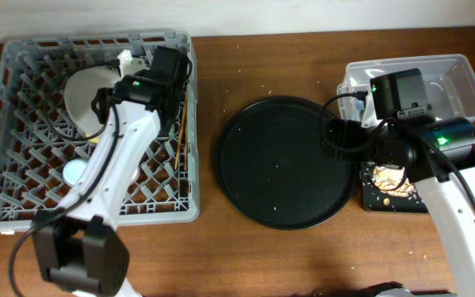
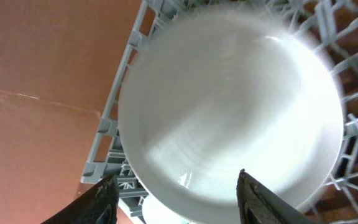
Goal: Sort waste into correct bins and load items into the dishwasher rack
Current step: 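Grasp white plate with left gripper and move it into rack, then stand white plate upright in rack slots with left gripper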
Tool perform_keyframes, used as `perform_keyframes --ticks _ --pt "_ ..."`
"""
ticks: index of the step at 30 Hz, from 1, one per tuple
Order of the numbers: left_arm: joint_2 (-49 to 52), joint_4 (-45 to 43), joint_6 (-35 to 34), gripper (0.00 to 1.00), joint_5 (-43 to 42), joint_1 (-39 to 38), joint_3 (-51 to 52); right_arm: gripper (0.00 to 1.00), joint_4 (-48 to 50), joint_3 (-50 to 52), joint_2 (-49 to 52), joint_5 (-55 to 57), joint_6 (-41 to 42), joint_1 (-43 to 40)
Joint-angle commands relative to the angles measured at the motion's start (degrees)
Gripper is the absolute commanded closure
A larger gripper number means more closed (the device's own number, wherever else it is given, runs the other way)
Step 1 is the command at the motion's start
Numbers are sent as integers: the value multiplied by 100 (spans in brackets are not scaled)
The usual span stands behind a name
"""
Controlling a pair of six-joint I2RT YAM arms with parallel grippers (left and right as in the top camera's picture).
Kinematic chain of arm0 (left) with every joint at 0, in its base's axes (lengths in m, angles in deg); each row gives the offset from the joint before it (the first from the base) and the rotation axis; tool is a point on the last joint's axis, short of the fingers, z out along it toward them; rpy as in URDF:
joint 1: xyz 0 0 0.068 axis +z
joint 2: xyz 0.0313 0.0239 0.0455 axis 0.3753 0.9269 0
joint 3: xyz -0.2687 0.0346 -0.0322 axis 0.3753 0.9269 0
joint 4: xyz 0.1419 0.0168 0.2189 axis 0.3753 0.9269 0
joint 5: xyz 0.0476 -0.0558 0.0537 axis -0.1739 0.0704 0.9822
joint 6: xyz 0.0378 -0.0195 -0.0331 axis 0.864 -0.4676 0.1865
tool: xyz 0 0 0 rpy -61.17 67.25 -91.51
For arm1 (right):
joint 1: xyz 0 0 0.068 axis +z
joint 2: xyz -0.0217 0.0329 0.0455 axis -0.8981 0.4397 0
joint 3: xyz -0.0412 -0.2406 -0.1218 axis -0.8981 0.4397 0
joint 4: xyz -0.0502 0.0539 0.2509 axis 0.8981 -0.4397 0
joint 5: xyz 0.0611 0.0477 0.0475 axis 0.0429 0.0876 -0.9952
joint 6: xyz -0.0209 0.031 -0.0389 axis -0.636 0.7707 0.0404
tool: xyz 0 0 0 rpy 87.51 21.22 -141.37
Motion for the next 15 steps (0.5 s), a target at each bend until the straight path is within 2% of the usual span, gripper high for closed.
perform_keyframes --ticks 1,5,6,9,10,11,12,15 --pt "-415 59 -37 40 -535 4 -201 2 -11 -13 4 50 46 -31" --pt "-415 72 -42 39 -546 103 -201 2 -85 -13 4 50 46 -31" --pt "-415 9 -48 39 -988 315 -201 2 -83 -13 4 50 46 -31" --pt "-413 -393 -140 33 -3904 1757 -201 2 -81 -13 4 52 46 -31" --pt "-411 -654 -656 32 -5252 2618 -201 2 -68 -13 4 50 46 -31" --pt "-352 -966 -1250 32 -6227 3523 -201 2 -68 -13 4 50 46 -31" --pt "-236 -1102 -1403 30 -6708 3707 -201 2 -66 -13 4 50 46 -31" --pt "212 -1128 -1720 29 -6988 3825 -201 2 -50 -13 4 50 46 -31"
